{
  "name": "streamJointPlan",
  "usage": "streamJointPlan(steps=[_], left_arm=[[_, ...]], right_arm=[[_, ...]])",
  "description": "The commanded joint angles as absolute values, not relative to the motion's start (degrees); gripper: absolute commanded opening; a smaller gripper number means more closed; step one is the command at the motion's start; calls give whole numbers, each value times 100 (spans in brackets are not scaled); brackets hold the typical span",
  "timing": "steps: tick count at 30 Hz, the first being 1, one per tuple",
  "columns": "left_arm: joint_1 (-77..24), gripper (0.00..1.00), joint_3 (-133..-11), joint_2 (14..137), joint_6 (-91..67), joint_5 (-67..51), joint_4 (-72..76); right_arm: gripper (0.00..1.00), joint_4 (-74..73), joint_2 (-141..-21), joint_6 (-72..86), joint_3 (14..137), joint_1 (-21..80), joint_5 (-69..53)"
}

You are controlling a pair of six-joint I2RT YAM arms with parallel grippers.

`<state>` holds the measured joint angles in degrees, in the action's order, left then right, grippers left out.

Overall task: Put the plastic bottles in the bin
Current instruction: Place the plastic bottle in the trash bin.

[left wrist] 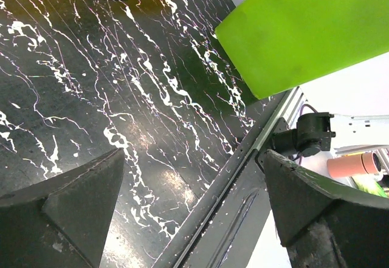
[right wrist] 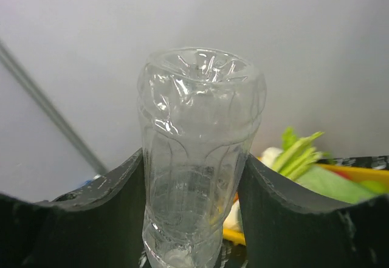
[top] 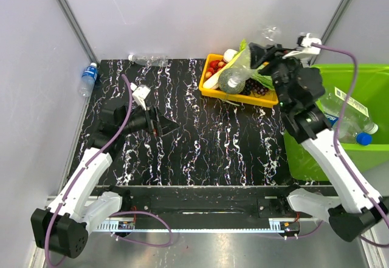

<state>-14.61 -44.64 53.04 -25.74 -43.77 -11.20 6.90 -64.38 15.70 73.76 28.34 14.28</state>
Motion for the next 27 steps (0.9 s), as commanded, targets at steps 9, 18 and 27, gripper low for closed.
streamJointPlan(steps=[9,18,27], left_arm=[[-1485,99,-4729,5265,-2408,-4219,-1143],[-1485,99,-4772,5256,-2338,-3920,-1230],[-1485,99,-4816,5309,-2197,-3455,-1450]], right_arm=[[36,-1266,-5968,-912,8797,2215,3743],[37,-1195,-6583,-2485,10178,1986,4059],[38,-1011,-6469,-3471,9555,1136,4878]])
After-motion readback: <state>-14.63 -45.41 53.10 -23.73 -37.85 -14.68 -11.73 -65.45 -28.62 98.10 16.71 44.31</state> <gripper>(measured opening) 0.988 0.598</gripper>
